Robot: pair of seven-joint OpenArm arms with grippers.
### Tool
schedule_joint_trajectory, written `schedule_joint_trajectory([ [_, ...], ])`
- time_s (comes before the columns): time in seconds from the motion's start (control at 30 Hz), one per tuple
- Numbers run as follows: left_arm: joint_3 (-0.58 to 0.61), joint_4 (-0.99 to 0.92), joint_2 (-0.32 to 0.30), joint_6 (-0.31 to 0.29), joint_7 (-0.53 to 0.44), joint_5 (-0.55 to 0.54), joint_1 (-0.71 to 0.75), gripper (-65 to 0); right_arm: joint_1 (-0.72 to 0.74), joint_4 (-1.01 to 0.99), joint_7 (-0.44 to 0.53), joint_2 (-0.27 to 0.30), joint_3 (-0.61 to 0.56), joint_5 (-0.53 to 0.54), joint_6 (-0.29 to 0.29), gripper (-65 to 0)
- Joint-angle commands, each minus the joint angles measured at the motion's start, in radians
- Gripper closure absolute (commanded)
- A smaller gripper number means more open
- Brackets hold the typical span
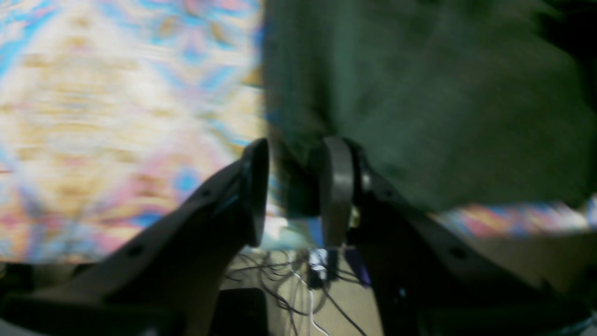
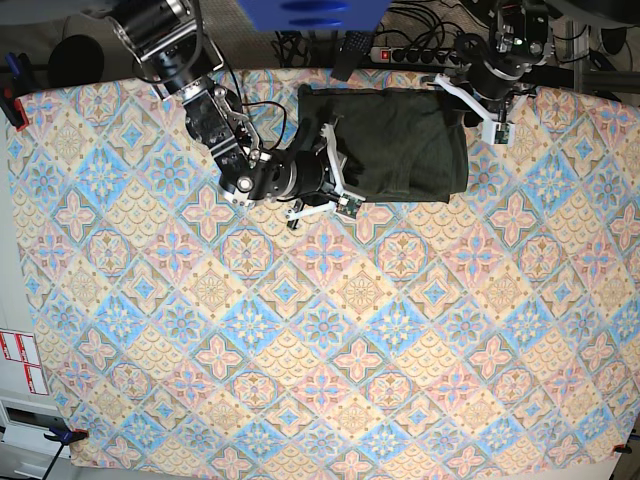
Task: Fold the T-shirt properly
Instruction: 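Press and tuck the folded bundle edges with both grippers, then grasp the bundle with both grippers and fold it over once more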
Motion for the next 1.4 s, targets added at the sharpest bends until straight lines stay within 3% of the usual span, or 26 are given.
schedule_joint_trajectory([
  [0.0, -0.003, 0.030, -0.004, -0.001, -0.015, -0.003, 0.018, -16.6, 0.051, 0.000, 0.048, -0.004, -0.004, 0.019, -0.005, -7.5],
  [0.1, -0.003, 0.049, -0.004, -0.002, -0.017, -0.008, 0.050, -12.3, 0.064, -0.046, 0.089, -0.004, -0.021, 0.019, -0.005, -4.9],
  [0.2, -0.003, 0.074, -0.004, -0.002, -0.018, -0.008, 0.073, 0.0, 0.068, -0.063, 0.092, -0.004, -0.017, 0.019, -0.005, -4.6],
  [0.57, 0.003, 0.077, 0.003, -0.002, -0.015, -0.008, 0.095, 0.0, 0.145, -0.066, 0.092, -0.006, -0.018, 0.019, -0.005, -4.6],
  [0.8, 0.123, 0.042, -0.004, 0.002, -0.014, 0.002, 0.070, 0.0, 0.171, -0.178, 0.100, -0.007, -0.024, 0.019, -0.005, -4.6],
  [1.03, 0.135, -0.049, -0.004, 0.004, -0.014, 0.002, 0.018, 0.0, 0.171, -0.276, 0.134, -0.064, -0.026, 0.019, -0.005, -4.6],
  [1.27, 0.134, -0.211, -0.004, 0.005, -0.014, 0.002, -0.091, 0.0, 0.163, -0.293, 0.131, -0.058, -0.027, 0.019, -0.005, -4.6],
  [1.37, 0.134, -0.251, -0.004, 0.005, -0.014, 0.005, -0.131, 0.0, 0.163, -0.287, 0.127, -0.023, -0.027, 0.019, -0.005, -4.6],
])
